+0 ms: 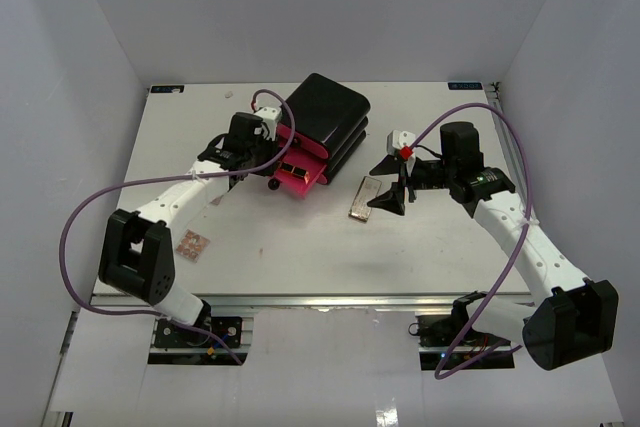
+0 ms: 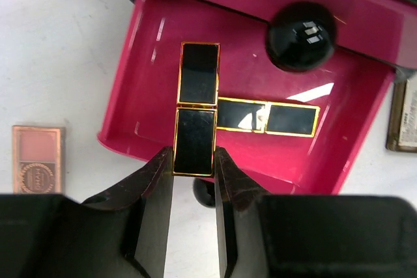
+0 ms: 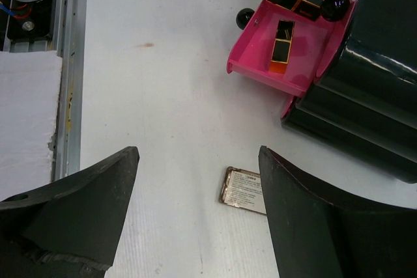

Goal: Organize the makeup

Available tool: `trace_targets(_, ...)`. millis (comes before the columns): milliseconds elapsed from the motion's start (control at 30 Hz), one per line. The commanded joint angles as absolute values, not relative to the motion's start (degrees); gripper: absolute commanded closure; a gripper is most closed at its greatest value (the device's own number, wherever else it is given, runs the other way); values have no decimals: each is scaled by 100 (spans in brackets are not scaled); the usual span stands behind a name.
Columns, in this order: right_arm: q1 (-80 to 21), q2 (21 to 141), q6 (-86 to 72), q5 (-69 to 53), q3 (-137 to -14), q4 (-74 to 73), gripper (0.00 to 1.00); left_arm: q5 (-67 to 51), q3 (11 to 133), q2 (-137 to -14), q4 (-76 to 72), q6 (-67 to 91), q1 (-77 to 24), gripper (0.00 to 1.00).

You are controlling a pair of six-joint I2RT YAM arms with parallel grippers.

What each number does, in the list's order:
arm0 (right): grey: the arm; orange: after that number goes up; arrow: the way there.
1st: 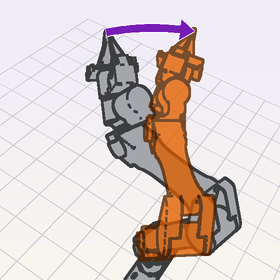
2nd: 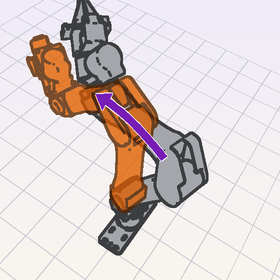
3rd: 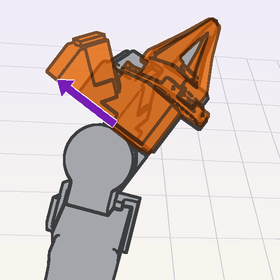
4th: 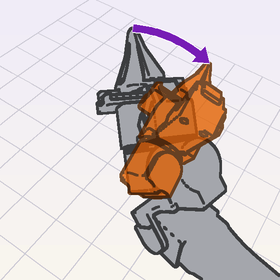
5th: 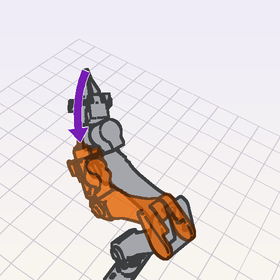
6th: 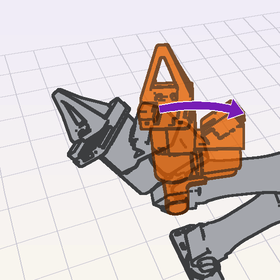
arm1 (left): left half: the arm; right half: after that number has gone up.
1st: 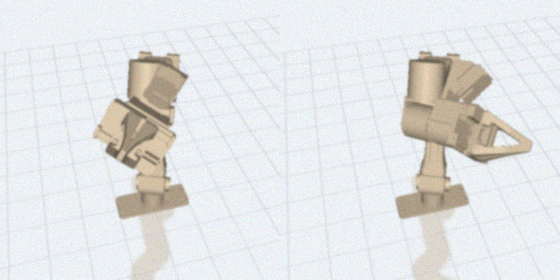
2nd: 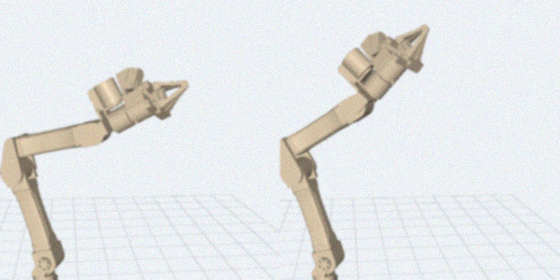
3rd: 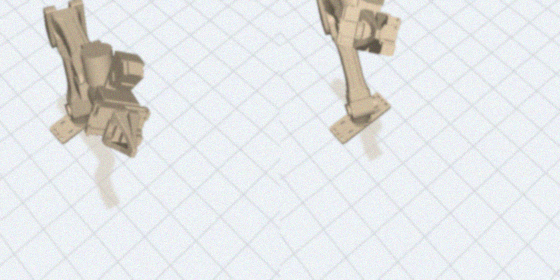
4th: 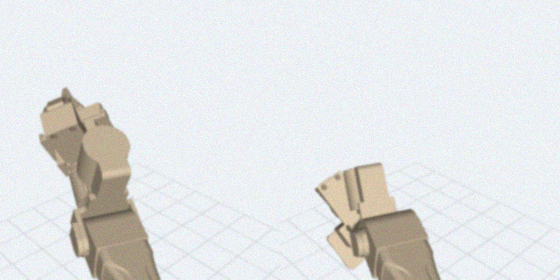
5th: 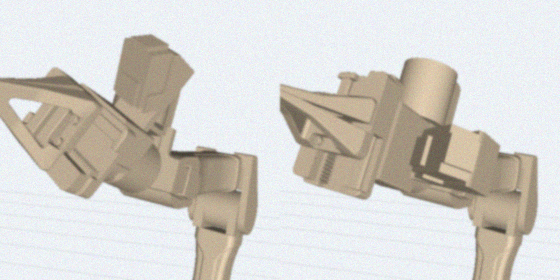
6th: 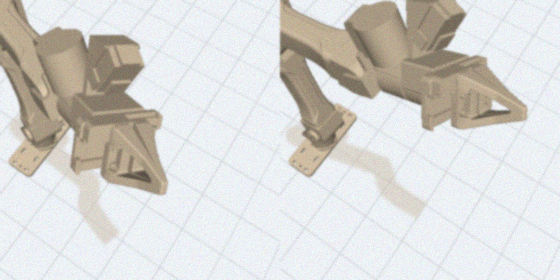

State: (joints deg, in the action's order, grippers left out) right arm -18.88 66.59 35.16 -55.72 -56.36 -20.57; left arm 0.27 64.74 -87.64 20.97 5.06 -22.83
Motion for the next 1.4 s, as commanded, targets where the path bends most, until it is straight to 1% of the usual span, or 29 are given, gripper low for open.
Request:
trace_targets(0,-1856,6643,3595,-5741,-5599,-1872,19,188,6935,-8940,1939,311,-2189,100)
trace_targets(167,-1846,6644,3595,-5757,-5581,-1881,19,299,7181,-9222,1854,246,-2171,98)
trace_targets(200,-1854,6636,3595,-5766,-5581,-1872,19,308,7207,-9299,1846,237,-2162,94)
trace_targets(233,-1842,6642,3595,-5766,-5575,-1872,19,308,7232,-9342,1846,231,-2162,89)
trace_targets(300,-1845,6636,3595,-5775,-5572,-1873,19,298,7259,-9386,1845,238,-2154,71)
trace_targets(400,-1827,6627,3595,-5786,-5562,-1872,19,225,7211,-9335,1827,277,-2154,48)
trace_targets(500,-1819,6636,3596,-5817,-5554,-1873,19,96,7122,-9146,1791,329,-2153,32)
trace_targets(567,-1819,6636,3603,-5810,-5546,-1880,19,15,7071,-8962,1768,366,-2153,27)
trace_targets(600,-1819,6648,3610,-5810,-5546,-1881,19,9,7048,-8827,1760,388,-2153,25)
trace_targets(700,-1811,6660,3662,-5831,-5546,-1907,19,-290,6899,-8506,1721,452,-2162,25)
trace_targets(800,-1819,6665,3753,-5850,-5548,-1980,19,-378,6649,-7903,1599,602,-2161,26)
trace_targets(867,-1820,6690,3759,-5813,-5574,-2003,19,-375,6257,-7540,1421,828,-2153,32)
trace_targets(900,-1825,6721,3718,-5715,-5599,-1998,19,-334,6034,-7157,1343,1051,-2148,36)
trace_targets(967,-1836,6833,3422,-5382,-5693,-1880,20,-154,5574,-6732,1300,1749,-2091,47)
trace_targets(1033,-1844,6986,2729,-4709,-5817,-1532,20,-218,5066,-6296,1241,2337,-1997,68)
trace_targets(1067,-1844,7078,2373,-4374,-5912,-1371,20,-280,4763,-6048,1163,2607,-1968,76)
trace_targets(1133,-1837,7313,1680,-3768,-6205,-1122,20,-428,4038,-5496,889,3113,-1958,85)
trace_targets(1167,-1837,7484,1336,-3559,-6422,-1085,20,-423,3706,-5224,776,3355,-1946,85)
trace_targets(1233,-1837,7815,780,-3367,-6875,-1045,20,-387,3198,-4670,597,3727,-1925,84)
trace_targets(1367,-1844,8588,-111,-3092,-7794,-864,18,-470,2581,-4527,254,4107,-1891,81)
